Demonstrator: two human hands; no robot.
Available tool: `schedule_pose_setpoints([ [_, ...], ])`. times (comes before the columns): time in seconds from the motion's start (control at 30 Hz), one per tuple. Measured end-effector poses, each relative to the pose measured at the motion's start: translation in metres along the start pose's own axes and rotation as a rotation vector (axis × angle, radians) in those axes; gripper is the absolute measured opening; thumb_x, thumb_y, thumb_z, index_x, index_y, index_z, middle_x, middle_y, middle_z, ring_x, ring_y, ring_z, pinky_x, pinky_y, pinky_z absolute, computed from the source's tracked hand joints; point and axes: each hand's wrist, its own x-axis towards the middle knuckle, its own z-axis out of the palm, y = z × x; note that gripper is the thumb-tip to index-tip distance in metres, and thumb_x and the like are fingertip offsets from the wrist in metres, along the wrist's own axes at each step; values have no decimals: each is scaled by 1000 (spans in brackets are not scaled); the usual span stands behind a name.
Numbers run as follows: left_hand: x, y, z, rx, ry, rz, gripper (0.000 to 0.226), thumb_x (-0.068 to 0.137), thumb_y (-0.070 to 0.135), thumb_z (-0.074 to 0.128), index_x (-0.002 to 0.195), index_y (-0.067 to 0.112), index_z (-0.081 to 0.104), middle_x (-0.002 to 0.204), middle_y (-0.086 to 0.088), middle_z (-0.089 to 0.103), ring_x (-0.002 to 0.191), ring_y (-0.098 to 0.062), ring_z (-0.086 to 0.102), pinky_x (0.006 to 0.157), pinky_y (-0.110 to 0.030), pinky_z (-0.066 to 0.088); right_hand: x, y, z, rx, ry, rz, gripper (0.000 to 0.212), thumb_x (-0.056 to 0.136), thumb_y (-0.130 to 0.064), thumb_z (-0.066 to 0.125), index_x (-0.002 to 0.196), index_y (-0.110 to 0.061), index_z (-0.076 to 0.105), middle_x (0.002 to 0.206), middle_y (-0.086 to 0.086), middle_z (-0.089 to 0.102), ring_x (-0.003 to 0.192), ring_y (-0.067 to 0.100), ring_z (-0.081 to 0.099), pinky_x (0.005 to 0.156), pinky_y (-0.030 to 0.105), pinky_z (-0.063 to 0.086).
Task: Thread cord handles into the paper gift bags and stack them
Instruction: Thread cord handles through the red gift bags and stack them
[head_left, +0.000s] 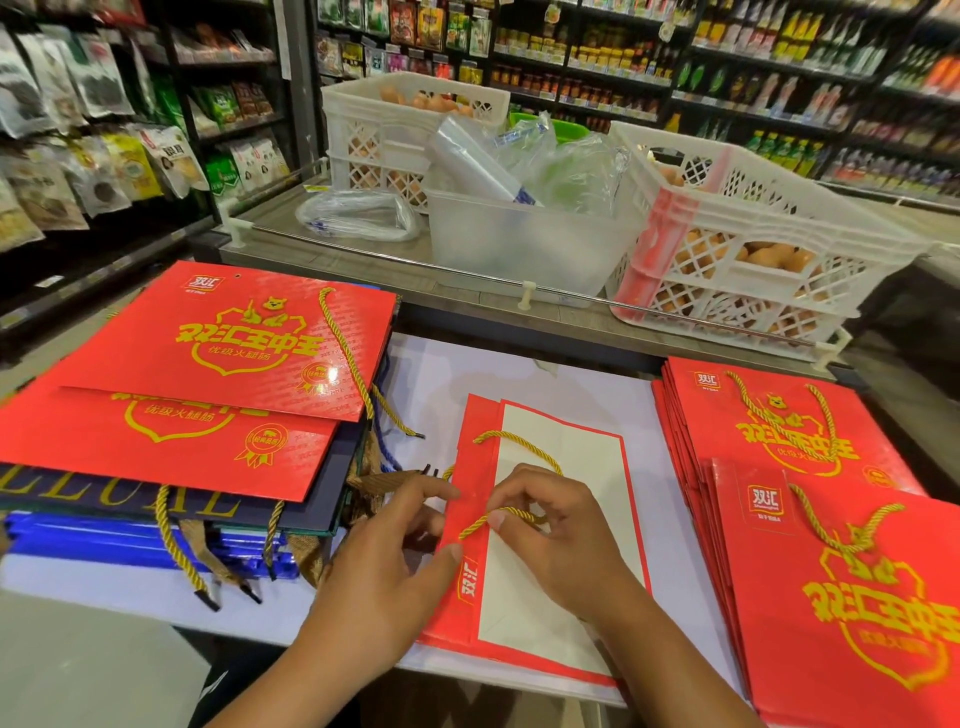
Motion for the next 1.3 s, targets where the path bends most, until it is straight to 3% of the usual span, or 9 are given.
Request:
schedule_pose_setpoints([
  [0.2,-5,8,-4,-55,32,-19,34,97,10,67,100,44,73,92,15,70,86,-7,67,76,-27,57,-9,3,-25,-424,-18,-49,10,99,-41,58,100,-38,68,99,-31,62,103,0,58,90,23,46],
  [0.4,-5,11,-7,-194,70,-83,41,92,-3,69,81,35,80,76,8,71,66,-6,65,57,-13,47,-78,-5,-35,-545,-283,-75,65,93,-81,44,152,-59,27,160,-34,24,153,-3,21,127,31,18],
  [0.57,-7,41,-10,-148,15,-23,26,86,7,76,82,33,81,79,5,66,70,-7,63,66,-22,50,-114,3,-18,-772,-145,-124,66,103,-72,23,161,-40,17,168,-8,29,151,16,37,108,37,47],
  [0.67,-13,67,-8,-91,-12,49,26,74,46,67,97,43,79,93,14,72,86,-7,69,85,-44,58,-130,-13,-23,-656,15,-167,62,105,-66,33,161,-41,21,167,-11,31,149,13,39,107,33,42],
  [0.87,-23,120,-13,-10,18,513,35,98,44,51,126,37,71,133,16,68,129,-6,60,100,-14,43,-159,-48,-55,-538,367,-102,53,98,-35,55,149,-45,48,154,-19,49,141,5,49,113,12,33],
  [1.0,-13,102,-9,-228,127,320,43,88,50,57,129,40,64,139,12,63,122,-13,61,104,-52,51,-164,-73,-60,-181,926,-8,48,82,-23,68,113,-60,69,100,-21,77,84,-7,69,74,4,48],
  [1.07,-5,89,-3,-218,138,227,42,87,41,62,129,46,61,137,19,63,123,-8,61,108,-42,49,-166,-82,-62,99,1085,68,46,76,-16,79,97,-58,77,79,-9,79,63,-3,68,59,7,51],
  [1.2,2,67,10,-259,6,28,30,98,31,68,124,45,62,109,26,73,98,15,65,91,-15,51,-172,-76,-79,599,973,261,27,79,-13,64,98,-17,81,88,14,80,71,16,75,60,20,59],
  [1.3,-5,59,17,-131,-20,-37,20,92,50,64,112,49,68,94,2,78,87,-8,74,91,-37,54,-175,-67,-84,599,877,390,20,84,-7,67,100,-10,79,77,20,77,60,20,71,51,20,56],
])
